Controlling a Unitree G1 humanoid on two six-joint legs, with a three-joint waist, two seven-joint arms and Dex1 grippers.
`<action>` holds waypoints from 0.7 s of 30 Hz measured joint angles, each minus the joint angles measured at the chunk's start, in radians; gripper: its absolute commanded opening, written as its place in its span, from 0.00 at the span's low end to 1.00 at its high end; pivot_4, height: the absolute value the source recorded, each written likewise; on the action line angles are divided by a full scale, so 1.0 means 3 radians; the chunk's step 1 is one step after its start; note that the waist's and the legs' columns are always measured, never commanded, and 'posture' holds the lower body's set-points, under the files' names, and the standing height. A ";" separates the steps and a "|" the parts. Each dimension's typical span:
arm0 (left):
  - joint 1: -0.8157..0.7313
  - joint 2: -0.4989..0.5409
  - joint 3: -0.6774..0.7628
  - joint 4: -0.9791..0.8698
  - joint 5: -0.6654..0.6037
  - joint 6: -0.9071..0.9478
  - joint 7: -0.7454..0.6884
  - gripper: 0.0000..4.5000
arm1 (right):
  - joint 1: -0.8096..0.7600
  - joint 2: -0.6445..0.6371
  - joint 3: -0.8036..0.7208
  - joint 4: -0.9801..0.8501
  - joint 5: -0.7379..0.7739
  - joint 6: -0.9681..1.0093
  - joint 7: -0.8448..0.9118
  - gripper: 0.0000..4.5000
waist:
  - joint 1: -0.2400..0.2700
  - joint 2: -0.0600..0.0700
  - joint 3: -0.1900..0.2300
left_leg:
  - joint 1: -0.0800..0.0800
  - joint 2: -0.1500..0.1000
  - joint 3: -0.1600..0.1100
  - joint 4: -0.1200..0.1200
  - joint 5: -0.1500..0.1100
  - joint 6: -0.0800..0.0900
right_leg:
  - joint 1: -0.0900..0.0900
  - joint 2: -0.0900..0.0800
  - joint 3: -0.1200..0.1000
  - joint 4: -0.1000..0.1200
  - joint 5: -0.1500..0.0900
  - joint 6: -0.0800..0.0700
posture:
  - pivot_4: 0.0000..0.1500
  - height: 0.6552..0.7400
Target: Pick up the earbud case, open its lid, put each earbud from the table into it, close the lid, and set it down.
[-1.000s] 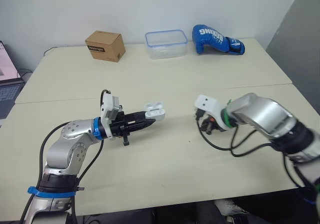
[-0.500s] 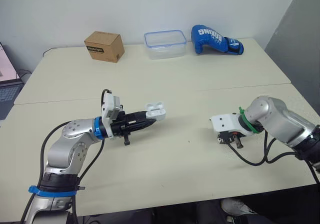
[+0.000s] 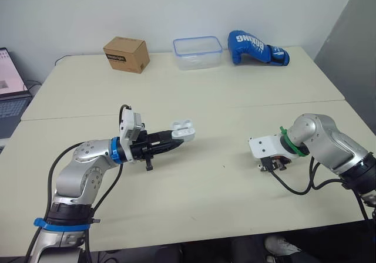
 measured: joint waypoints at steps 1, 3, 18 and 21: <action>-0.0001 0.0000 0.0000 0.0000 0.0000 0.0000 0.0000 0.17 | 0.0012 -0.0003 -0.0006 -0.0024 -0.0031 0.0006 0.0025 0.54 | 0.0002 0.0000 0.0000 | 0.0000 0.0000 0.0000 0.0000 0.0000 0.0000 | 0.0000 0.0000 0.0000 0.0000 0.0000 0.0000 | 1.00 0.89; -0.0002 0.0000 0.0000 0.0001 0.0001 -0.0001 -0.0002 0.17 | 0.0031 -0.0006 -0.0007 -0.0104 -0.0102 0.0027 0.0078 0.54 | 0.0007 0.0000 0.0000 | 0.0000 0.0000 -0.0001 0.0000 0.0000 0.0000 | 0.0000 0.0000 -0.0001 0.0001 0.0000 0.0000 | 1.00 0.89; -0.0024 -0.0017 -0.0006 0.0002 0.0006 -0.0008 0.0001 0.17 | 0.0130 -0.0025 -0.0009 -0.0428 -0.0543 -0.0090 0.0187 0.54 | 0.0004 0.0000 0.0000 | 0.0000 0.0000 0.0000 0.0001 0.0000 0.0000 | 0.0000 0.0000 0.0000 0.0002 0.0000 0.0000 | 1.00 0.89; -0.0024 -0.0017 -0.0006 0.0001 0.0008 -0.0008 0.0002 0.17 | 0.0169 -0.0030 -0.0052 -0.0439 -0.0566 -0.0175 0.0210 0.54 | 0.0005 0.0000 0.0000 | 0.0000 0.0000 0.0000 0.0001 0.0000 0.0000 | 0.0000 0.0000 0.0000 0.0002 0.0000 0.0000 | 1.00 0.89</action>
